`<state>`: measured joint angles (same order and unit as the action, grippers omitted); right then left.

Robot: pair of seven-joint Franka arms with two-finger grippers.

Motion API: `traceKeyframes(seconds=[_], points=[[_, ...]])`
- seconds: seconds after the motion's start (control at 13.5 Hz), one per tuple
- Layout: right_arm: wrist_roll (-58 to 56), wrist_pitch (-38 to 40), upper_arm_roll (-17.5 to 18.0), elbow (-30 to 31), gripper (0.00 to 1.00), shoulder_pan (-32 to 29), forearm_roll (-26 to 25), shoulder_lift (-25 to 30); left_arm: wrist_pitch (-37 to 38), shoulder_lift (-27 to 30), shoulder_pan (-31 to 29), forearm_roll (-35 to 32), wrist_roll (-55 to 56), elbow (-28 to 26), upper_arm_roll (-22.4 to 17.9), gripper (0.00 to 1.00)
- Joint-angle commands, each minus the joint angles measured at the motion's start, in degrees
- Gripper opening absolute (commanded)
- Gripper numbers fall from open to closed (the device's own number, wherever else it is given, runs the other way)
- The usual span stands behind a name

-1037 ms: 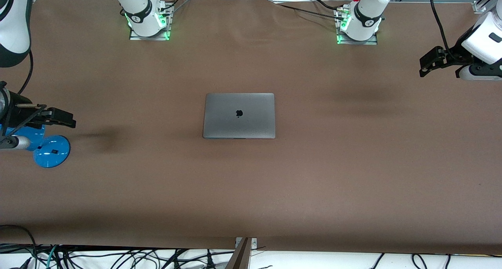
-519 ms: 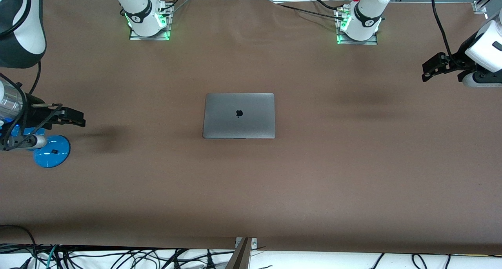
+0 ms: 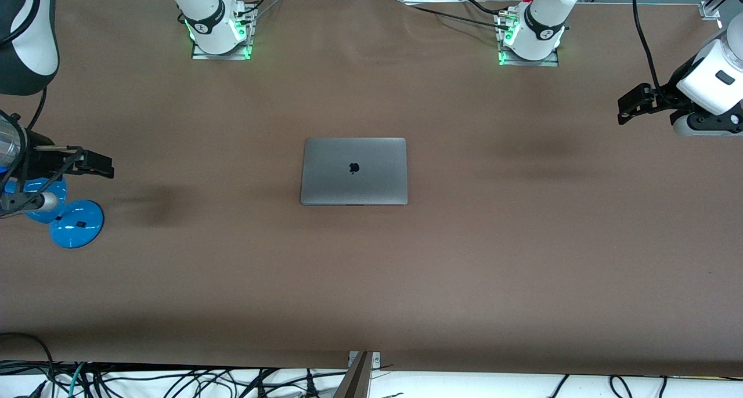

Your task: Close laptop with both arms from behind

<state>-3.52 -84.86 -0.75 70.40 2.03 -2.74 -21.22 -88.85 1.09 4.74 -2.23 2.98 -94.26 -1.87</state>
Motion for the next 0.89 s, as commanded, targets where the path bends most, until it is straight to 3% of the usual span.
traceKeyframes(seconds=[0.0, 0.15, 0.81], points=[[-0.61, 0.66, 0.75, 1.58, 1.0, -0.54, 1.49, 1.79, 1.4, -1.36, -0.18, 0.92, -0.61, 2.06, 0.11, 1.0], [-0.7, 0.93, 0.22, 1.58, 1.0, -0.63, 4.14, 1.97, 1.49, -1.27, -0.35, 0.92, -0.61, 1.62, 0.11, 1.0], [-0.96, 2.07, 0.22, 0.79, 1.0, -0.72, 4.05, 1.97, 1.23, -0.48, -0.88, 1.09, -1.13, 1.18, 0.55, 1.0]])
